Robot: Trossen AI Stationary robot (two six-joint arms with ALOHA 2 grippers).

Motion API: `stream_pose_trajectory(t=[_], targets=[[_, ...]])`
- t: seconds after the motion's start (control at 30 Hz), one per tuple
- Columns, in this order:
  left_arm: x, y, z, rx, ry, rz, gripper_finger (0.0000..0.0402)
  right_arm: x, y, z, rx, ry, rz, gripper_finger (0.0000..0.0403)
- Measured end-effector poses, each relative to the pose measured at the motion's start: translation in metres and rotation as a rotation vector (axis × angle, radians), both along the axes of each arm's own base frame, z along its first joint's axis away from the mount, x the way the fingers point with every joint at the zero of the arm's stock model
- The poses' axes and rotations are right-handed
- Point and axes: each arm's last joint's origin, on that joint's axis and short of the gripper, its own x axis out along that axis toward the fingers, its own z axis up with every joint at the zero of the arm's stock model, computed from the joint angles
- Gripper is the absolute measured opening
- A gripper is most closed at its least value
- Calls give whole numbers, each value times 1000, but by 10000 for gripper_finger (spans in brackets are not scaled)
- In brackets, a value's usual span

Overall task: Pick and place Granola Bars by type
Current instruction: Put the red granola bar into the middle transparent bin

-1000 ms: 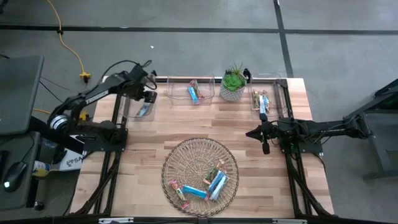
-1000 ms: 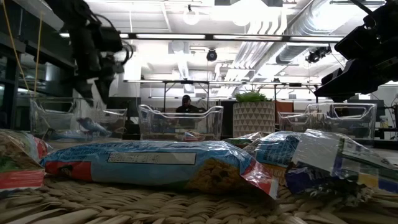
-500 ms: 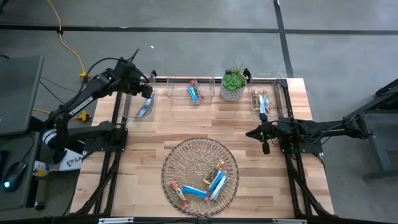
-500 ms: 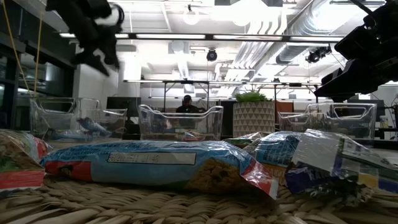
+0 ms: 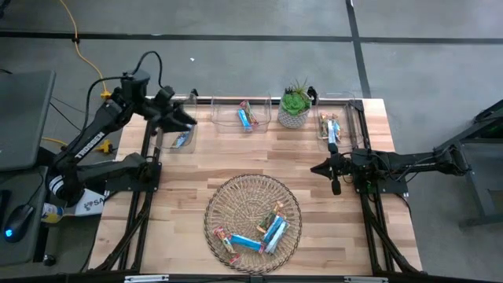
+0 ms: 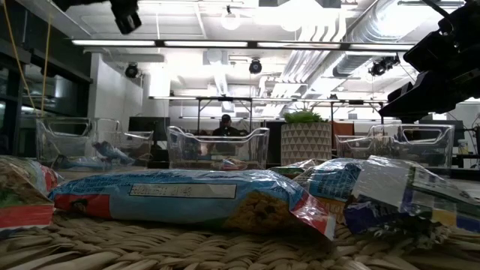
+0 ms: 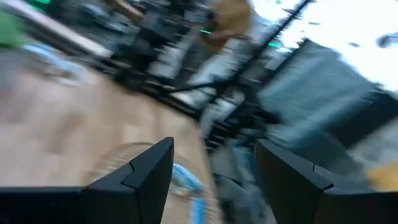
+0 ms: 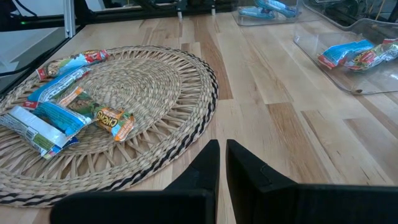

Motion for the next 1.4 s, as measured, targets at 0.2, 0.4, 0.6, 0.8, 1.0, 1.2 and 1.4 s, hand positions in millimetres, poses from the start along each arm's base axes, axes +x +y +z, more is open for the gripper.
stream_pose_trajectory(t=[0.2,0.4,0.6,0.8,1.0,1.2,1.4], targets=[[0,-18,4,-38,-33,-186,221,0,0,0,0,0,0,12],[13,-47,9,49,-54,-293,221,0,0,0,0,0,0,12],[32,-79,16,130,-99,-342,221,0,0,0,0,0,0,12],[47,-117,25,187,-217,-413,221,0,0,0,0,0,0,12],[62,-153,29,221,-339,-464,221,0,0,0,0,0,0,12],[78,-185,18,291,-327,-434,221,0,0,0,0,0,0,12],[85,-214,4,368,-287,-430,221,0,0,0,0,0,0,12]])
